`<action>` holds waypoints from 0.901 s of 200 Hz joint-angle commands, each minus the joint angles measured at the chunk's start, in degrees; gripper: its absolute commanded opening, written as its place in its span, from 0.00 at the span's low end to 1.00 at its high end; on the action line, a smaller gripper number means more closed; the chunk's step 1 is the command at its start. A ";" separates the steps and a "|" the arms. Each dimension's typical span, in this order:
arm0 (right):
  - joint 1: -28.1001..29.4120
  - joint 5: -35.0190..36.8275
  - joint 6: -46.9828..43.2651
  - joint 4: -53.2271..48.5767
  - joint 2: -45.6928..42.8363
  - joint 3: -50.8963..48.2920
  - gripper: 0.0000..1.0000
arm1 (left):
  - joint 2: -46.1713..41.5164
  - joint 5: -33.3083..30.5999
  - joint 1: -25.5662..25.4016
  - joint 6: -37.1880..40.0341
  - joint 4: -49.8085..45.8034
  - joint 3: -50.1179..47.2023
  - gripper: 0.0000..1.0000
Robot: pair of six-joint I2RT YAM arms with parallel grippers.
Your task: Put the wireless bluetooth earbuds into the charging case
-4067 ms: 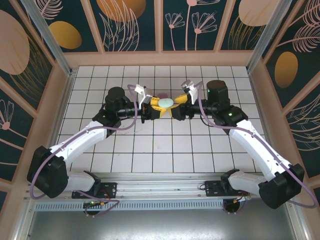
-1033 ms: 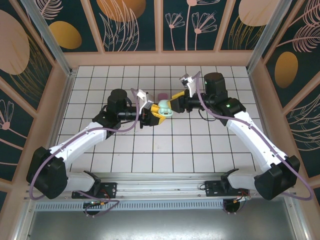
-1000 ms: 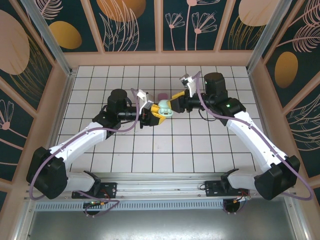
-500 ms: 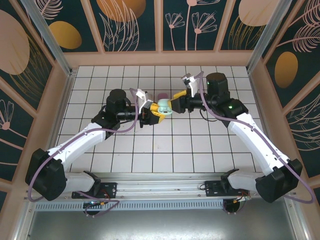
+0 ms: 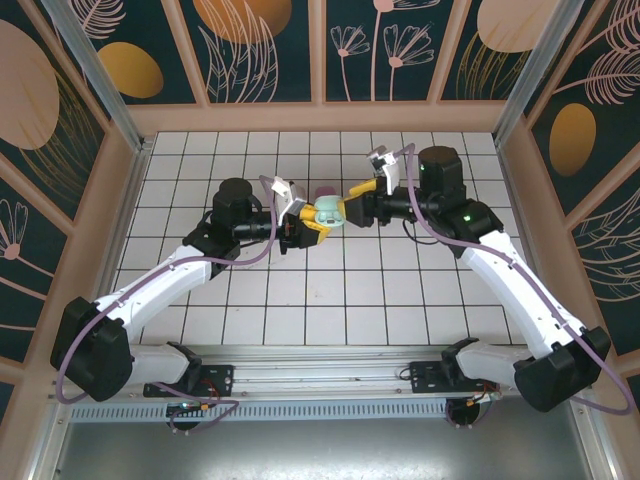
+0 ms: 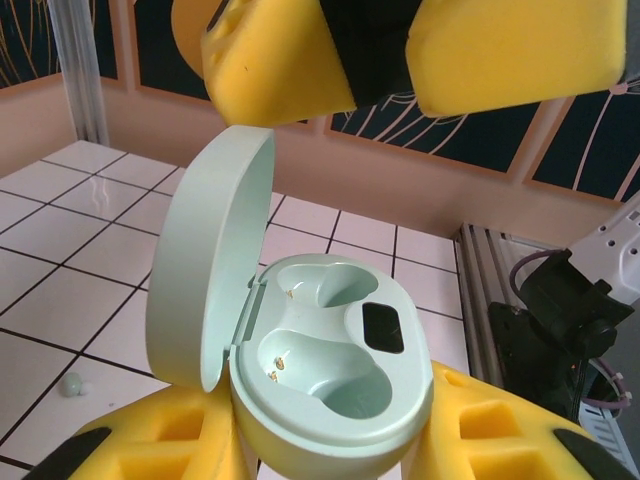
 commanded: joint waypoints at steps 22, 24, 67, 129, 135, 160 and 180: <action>-4.63 4.32 4.95 -2.00 0.28 3.66 0.63 | -0.82 -0.81 -0.23 0.19 1.06 -0.31 0.23; -4.91 4.34 5.27 -2.04 0.41 3.67 0.63 | -0.82 -0.84 -0.26 0.20 1.12 -0.28 0.23; -10.40 10.23 12.96 -3.56 4.68 3.55 0.63 | -1.27 -1.65 -0.21 0.80 0.53 -0.68 0.23; -12.87 19.44 17.58 -8.48 18.60 3.79 0.50 | -1.56 -2.90 -0.21 2.00 -0.14 -1.83 0.23; -12.78 20.07 17.66 -8.78 20.11 4.15 0.48 | -1.59 -3.17 -0.24 2.08 -0.11 -2.04 0.23; -11.82 25.93 17.59 -10.44 26.86 6.24 0.43 | -1.88 -4.09 -0.23 2.68 -0.38 -2.57 0.23; -10.39 30.70 17.26 -11.73 31.52 8.59 0.40 | -1.90 -4.62 -0.25 3.01 -0.44 -2.85 0.23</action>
